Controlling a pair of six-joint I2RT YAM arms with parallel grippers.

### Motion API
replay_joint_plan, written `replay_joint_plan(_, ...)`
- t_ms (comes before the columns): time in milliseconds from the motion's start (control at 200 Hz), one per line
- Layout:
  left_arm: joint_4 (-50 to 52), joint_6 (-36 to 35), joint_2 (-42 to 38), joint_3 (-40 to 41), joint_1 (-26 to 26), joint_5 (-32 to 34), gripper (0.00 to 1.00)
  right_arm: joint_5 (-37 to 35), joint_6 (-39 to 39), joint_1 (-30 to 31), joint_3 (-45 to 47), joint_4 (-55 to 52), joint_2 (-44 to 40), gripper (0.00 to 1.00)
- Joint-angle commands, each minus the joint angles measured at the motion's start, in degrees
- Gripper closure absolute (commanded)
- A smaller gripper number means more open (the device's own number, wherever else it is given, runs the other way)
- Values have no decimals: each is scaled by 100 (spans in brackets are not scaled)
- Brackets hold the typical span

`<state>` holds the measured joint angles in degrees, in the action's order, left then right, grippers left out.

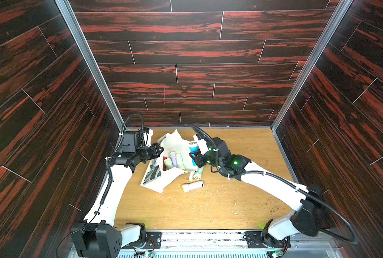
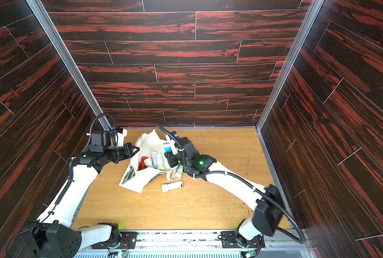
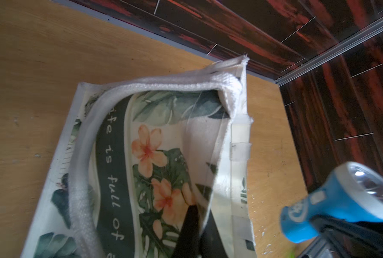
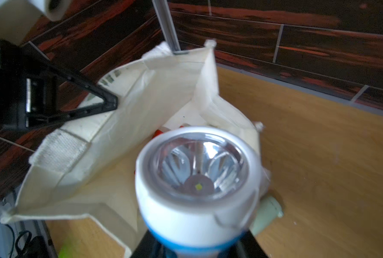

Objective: Put the flashlights into the tote bags
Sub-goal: Place the flashlight in the canvas bag.

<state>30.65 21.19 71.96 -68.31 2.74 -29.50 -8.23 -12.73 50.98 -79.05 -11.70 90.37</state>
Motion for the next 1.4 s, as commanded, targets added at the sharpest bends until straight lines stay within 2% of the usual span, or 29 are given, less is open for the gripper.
replay_joint_plan(0, -355, 254, -154, 116, -19, -334, 100, 406, 545, -27, -225, 210, 292, 100)
replay_joint_plan(301, -529, 358, -121, 163, -37, -661, 100, 977, 1142, -190, -586, 191, 972, 100)
replay_joint_plan(651, -552, 350, -161, 170, -32, -838, 100, 1285, 1271, -230, -1132, -129, 1758, 100)
replay_joint_plan(887, -525, 357, -166, 135, -30, -812, 100, 1410, 1127, -229, -1383, -199, 2202, 100)
replay_joint_plan(1393, -464, 365, -156, 108, -34, -795, 100, 1530, 151, -127, -2024, -444, 3023, 100)
